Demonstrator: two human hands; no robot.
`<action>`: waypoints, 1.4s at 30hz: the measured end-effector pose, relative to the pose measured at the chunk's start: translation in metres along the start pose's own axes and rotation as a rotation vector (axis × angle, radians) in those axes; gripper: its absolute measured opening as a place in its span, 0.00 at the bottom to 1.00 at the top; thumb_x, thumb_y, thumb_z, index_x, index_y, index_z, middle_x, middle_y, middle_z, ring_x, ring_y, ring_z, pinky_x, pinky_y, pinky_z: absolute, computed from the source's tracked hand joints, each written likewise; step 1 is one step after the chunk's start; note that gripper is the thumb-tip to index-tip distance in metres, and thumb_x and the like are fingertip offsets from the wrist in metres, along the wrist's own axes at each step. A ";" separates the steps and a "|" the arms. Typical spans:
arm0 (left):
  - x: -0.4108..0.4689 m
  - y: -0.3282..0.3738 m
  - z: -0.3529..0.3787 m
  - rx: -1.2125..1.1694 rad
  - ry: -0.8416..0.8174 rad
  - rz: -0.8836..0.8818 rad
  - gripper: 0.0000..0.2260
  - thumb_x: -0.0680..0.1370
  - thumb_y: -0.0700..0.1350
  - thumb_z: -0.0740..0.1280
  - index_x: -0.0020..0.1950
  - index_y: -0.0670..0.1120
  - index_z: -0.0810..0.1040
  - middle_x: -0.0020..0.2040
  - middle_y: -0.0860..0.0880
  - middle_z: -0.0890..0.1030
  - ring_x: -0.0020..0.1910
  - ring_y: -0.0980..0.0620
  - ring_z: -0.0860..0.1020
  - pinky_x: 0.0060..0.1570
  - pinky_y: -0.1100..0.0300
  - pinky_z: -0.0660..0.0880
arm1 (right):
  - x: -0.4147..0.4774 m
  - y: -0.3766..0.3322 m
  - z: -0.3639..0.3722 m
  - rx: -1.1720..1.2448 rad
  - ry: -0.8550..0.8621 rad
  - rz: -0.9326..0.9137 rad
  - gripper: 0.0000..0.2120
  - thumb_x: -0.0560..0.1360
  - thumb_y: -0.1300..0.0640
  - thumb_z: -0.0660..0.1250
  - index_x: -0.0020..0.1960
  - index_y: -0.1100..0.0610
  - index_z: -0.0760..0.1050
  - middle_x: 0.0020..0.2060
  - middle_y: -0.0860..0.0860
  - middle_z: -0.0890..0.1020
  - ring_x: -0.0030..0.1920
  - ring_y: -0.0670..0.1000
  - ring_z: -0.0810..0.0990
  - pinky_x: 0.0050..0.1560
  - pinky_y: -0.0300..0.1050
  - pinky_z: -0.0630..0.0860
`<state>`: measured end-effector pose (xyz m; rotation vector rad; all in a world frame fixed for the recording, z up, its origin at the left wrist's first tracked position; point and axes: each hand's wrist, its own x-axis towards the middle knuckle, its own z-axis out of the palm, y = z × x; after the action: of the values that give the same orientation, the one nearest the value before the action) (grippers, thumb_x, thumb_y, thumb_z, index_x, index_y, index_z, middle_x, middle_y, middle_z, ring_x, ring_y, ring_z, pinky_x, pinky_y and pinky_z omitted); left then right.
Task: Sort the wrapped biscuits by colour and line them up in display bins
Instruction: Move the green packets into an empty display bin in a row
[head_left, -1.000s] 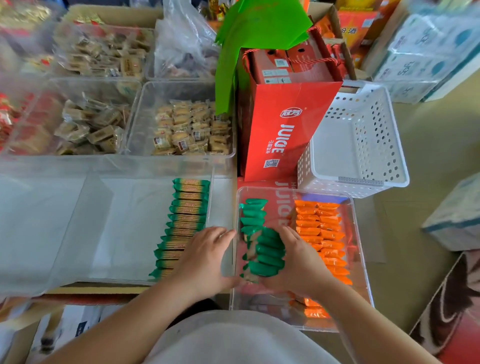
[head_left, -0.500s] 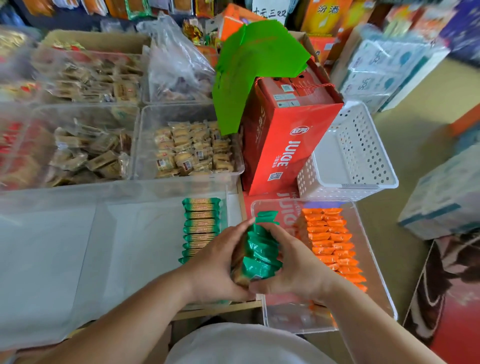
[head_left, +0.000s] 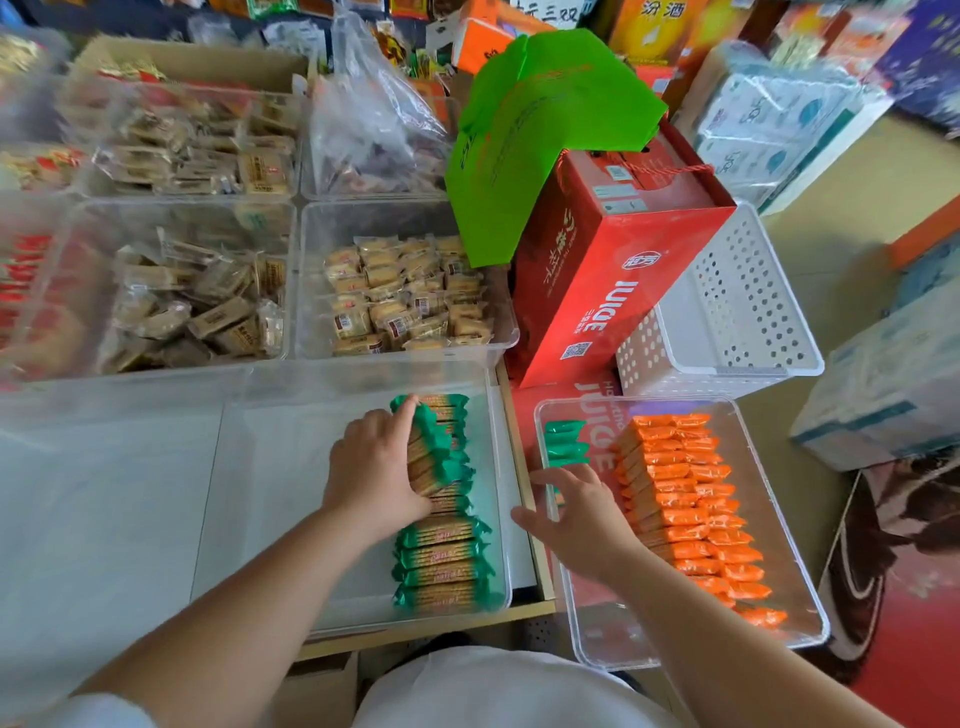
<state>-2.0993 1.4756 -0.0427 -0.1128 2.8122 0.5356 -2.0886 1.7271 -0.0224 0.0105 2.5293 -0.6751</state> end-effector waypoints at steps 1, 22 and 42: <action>0.005 -0.001 0.003 0.067 -0.016 0.033 0.57 0.64 0.59 0.78 0.81 0.56 0.42 0.67 0.47 0.67 0.65 0.46 0.66 0.65 0.47 0.68 | 0.000 0.000 0.004 0.008 -0.001 0.005 0.30 0.74 0.35 0.69 0.73 0.45 0.70 0.70 0.48 0.67 0.68 0.52 0.69 0.70 0.50 0.71; 0.019 -0.017 0.039 -0.316 -0.206 -0.201 0.48 0.61 0.67 0.80 0.75 0.56 0.62 0.62 0.49 0.66 0.60 0.48 0.73 0.59 0.51 0.75 | 0.006 0.004 0.021 0.046 -0.018 0.115 0.51 0.71 0.35 0.72 0.82 0.47 0.45 0.79 0.50 0.59 0.76 0.53 0.63 0.74 0.54 0.67; 0.019 -0.002 0.053 -0.447 -0.016 -0.316 0.41 0.72 0.68 0.70 0.78 0.58 0.56 0.63 0.47 0.66 0.62 0.46 0.72 0.51 0.51 0.77 | 0.004 -0.001 0.019 0.040 -0.025 0.118 0.51 0.71 0.36 0.73 0.82 0.46 0.46 0.78 0.50 0.60 0.75 0.53 0.66 0.70 0.51 0.70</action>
<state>-2.1035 1.4932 -0.0963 -0.6229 2.5357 1.0611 -2.0833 1.7173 -0.0379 0.1637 2.4685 -0.6745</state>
